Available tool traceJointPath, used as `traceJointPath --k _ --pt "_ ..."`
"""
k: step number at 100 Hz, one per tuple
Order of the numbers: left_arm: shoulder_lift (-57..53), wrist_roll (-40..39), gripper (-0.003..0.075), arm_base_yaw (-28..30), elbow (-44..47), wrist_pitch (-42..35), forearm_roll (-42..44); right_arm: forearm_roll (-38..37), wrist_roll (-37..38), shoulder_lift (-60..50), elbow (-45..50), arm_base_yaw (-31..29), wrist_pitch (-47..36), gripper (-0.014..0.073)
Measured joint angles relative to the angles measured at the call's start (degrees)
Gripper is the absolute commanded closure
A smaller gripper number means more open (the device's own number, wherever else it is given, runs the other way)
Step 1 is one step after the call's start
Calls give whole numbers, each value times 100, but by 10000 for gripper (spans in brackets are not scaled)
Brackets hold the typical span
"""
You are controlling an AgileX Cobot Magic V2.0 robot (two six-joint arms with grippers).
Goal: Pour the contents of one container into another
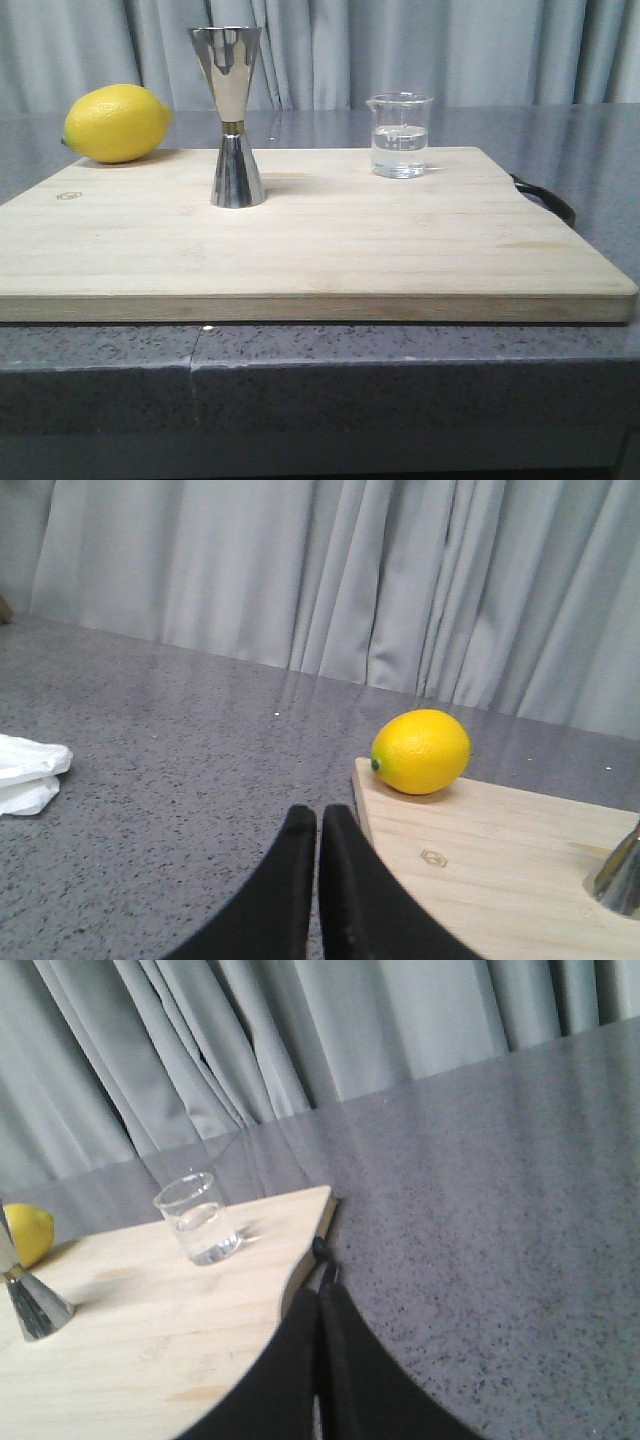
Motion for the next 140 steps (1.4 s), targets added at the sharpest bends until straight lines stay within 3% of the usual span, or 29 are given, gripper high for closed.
traceJointPath --k 26,54,63,80,88,102,121,140 --pt "938 117 739 0 -1153 1092 -23 32 10 1396 -824 0 717 665" --pt "2288 606 722 0 -1959 1491 -131 59 22 2604 -1018 0 -276 664" --pt "2587 1145 633 -48 -2029 1366 -513 -23 22 2918 -1026 0 -518 659" --pt "3164 2581 348 -418 -2029 1020 -1813 -472 33 3582 -1066 0 -820 659" --pt "3437 3000 277 -636 -2029 823 -2192 -578 33 3927 -1066 0 -1081 647" --pt "3969 3243 266 -1087 -2029 355 -2485 -671 33 4474 -1066 0 -1814 526" --pt "4763 3313 266 -1945 -2029 -636 -2558 -717 33 5131 -1066 57 -2809 252" --pt "5716 3313 266 -3104 -2029 -1893 -2558 -728 33 5763 -1078 201 -3507 222"
